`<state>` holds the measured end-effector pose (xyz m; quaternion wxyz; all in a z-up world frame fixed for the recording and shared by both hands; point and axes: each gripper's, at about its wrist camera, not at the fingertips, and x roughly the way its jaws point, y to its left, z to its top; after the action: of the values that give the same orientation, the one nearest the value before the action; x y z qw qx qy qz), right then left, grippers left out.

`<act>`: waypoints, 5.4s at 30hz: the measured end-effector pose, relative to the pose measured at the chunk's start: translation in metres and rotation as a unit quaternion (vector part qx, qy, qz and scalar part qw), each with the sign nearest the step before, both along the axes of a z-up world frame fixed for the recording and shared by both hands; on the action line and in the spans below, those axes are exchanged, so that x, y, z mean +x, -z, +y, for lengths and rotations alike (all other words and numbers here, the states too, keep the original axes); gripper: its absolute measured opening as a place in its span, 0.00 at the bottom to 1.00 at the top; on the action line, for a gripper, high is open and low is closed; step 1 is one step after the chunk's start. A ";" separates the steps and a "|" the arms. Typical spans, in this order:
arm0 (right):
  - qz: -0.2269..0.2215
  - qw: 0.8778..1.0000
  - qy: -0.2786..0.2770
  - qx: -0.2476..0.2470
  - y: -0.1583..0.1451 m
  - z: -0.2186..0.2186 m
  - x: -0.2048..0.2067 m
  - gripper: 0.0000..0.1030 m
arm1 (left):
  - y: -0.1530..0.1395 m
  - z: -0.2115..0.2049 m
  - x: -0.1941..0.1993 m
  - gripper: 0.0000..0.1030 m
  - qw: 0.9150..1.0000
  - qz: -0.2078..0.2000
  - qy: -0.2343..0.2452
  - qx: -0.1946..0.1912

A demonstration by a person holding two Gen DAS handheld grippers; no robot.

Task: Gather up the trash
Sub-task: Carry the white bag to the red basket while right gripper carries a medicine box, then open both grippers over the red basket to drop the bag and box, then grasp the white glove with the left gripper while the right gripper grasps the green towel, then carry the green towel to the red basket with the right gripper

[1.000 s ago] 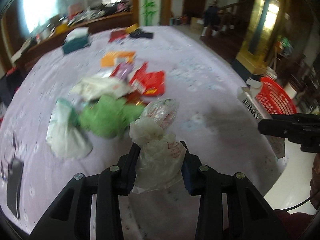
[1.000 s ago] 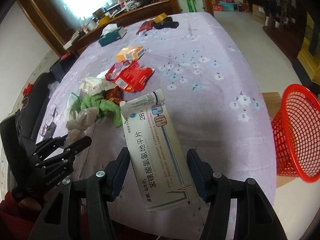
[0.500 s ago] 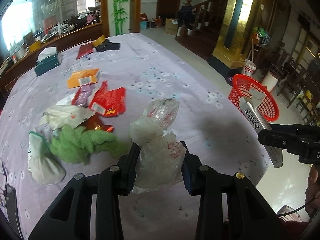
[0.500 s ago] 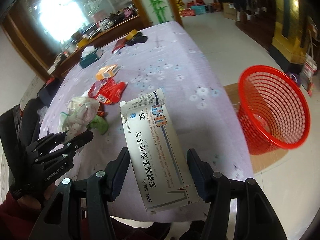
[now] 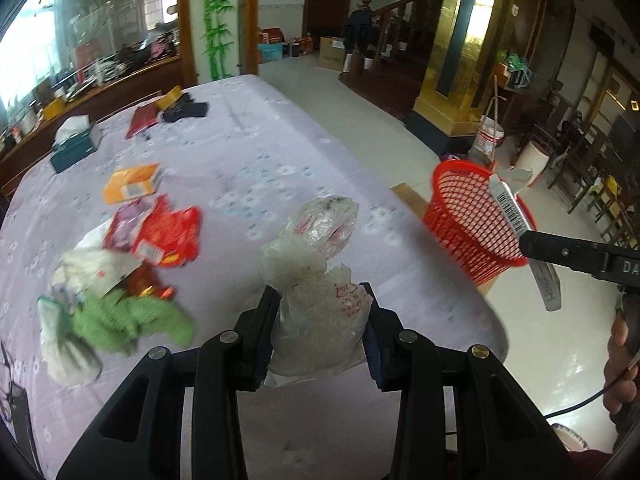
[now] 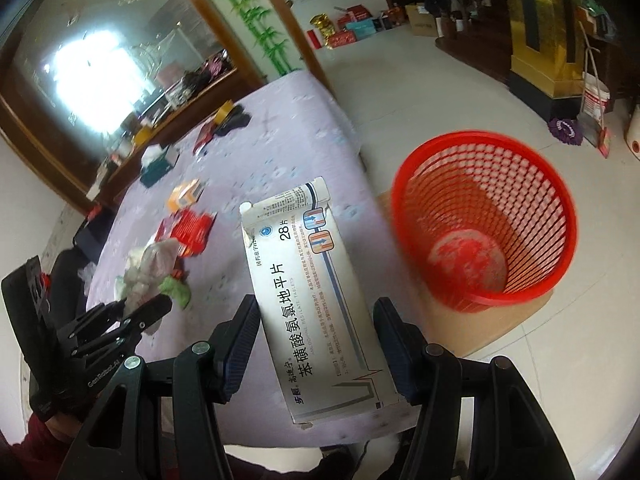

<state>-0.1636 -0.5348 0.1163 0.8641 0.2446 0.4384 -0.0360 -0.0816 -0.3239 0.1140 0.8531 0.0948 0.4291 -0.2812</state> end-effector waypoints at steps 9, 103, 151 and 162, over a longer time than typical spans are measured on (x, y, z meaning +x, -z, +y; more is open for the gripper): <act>0.009 0.998 0.059 0.010 0.004 -0.085 -0.004 0.62 | -0.003 -0.108 0.006 0.36 0.998 0.027 0.063 -0.016; 0.037 0.956 -0.271 -0.111 0.039 0.329 0.186 0.75 | 0.026 0.313 0.017 0.26 0.971 -0.011 -0.237 -0.008; -0.024 0.990 -0.130 -0.050 -0.007 0.142 0.068 0.38 | -0.007 0.121 0.004 0.26 0.993 -0.044 -0.113 -0.006; -0.041 0.989 -0.135 -0.048 -0.016 0.127 0.066 0.38 | -0.010 0.106 0.006 0.26 0.990 -0.053 -0.127 0.012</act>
<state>-0.0978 -0.4075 0.1318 0.8891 0.1433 0.4291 0.0699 -0.0758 -0.2179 0.1237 0.9025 0.0643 0.3948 -0.1598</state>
